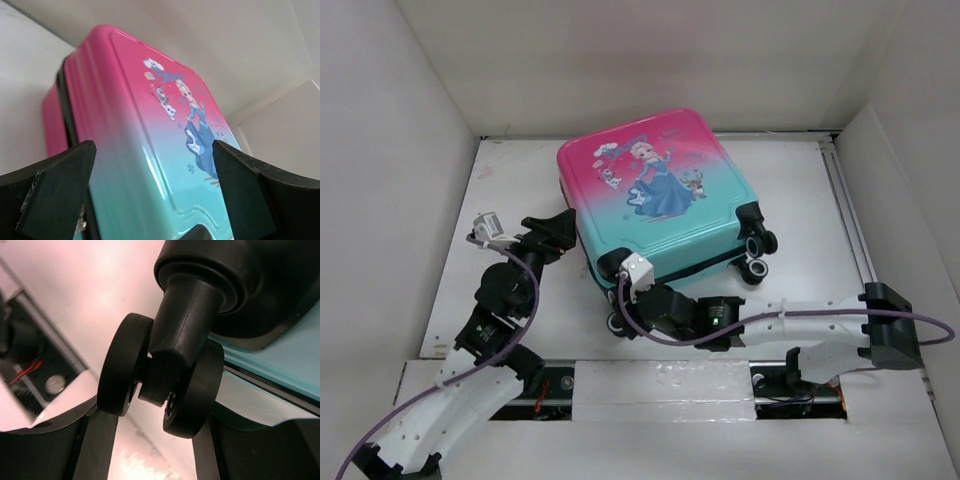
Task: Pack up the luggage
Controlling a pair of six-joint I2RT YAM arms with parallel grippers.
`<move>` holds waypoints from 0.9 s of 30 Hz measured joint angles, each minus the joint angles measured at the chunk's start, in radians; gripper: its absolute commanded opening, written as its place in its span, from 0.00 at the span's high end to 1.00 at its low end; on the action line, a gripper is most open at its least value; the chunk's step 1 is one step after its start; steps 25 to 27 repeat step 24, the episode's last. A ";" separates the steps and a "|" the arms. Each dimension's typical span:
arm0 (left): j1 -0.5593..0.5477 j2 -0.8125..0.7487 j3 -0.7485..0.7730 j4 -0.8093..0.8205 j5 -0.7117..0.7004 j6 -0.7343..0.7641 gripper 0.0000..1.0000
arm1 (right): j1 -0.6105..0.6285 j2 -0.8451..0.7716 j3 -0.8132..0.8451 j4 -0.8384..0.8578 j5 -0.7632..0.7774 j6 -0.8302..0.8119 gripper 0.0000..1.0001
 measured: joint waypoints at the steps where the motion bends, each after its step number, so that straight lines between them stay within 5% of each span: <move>1: 0.000 -0.013 0.009 -0.027 0.006 -0.002 0.01 | 0.020 0.005 0.008 -0.003 -0.005 0.003 0.53; 4: 0.000 -0.047 0.036 -0.087 0.023 -0.005 0.01 | 0.063 0.011 0.028 -0.004 -0.019 -0.005 0.02; 5: 0.000 -0.061 0.043 -0.100 0.030 -0.005 0.01 | 0.072 0.011 0.046 0.002 -0.031 -0.014 0.00; 15: 0.000 -0.141 0.051 -0.150 0.106 -0.005 0.01 | 0.090 -0.268 0.116 -0.016 0.021 -0.064 0.00; 23: 0.000 -0.169 0.050 -0.179 0.169 0.001 0.01 | 0.090 -0.571 -0.016 -0.075 0.164 -0.034 0.00; 27: 0.000 -0.172 0.050 -0.180 0.173 0.002 0.01 | 0.090 -0.591 -0.039 -0.092 0.174 -0.023 0.00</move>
